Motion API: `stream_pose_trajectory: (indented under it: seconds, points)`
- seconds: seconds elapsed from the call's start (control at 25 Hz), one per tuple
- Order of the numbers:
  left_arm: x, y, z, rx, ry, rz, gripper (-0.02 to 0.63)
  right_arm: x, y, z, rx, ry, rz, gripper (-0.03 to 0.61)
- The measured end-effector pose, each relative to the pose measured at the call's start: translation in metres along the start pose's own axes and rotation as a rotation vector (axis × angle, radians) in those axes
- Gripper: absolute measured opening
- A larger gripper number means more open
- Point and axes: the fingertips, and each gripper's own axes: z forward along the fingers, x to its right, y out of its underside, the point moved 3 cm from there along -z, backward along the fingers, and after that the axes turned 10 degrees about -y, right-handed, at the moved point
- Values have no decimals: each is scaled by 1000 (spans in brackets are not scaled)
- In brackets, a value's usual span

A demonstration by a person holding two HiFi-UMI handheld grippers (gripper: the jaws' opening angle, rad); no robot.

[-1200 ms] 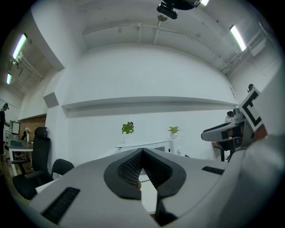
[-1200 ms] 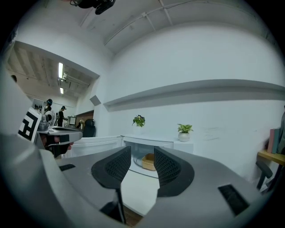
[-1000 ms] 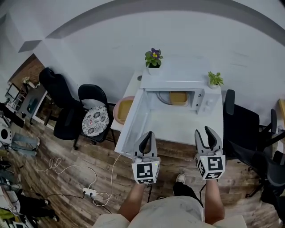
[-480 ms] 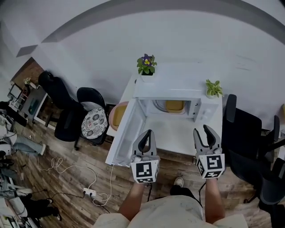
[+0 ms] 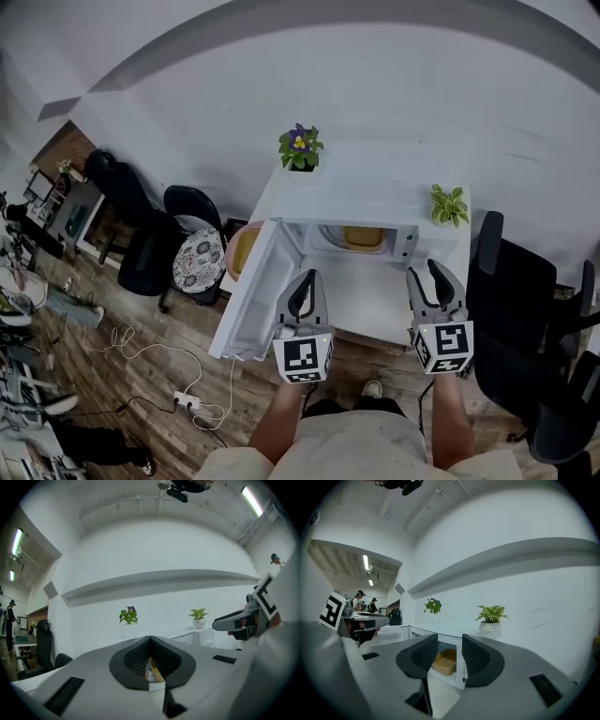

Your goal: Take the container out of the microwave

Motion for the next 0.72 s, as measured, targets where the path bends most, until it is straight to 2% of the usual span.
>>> stream_pose_trajectory:
  seconds: [0.4,0.72]
  points:
    - [-10,19,16,-36,-22,3,6,-4,7,32,-15,-48,7,170]
    - [-35,10,54,14,-8,-31,6,-9,-16,73,-2,-38,-45,170]
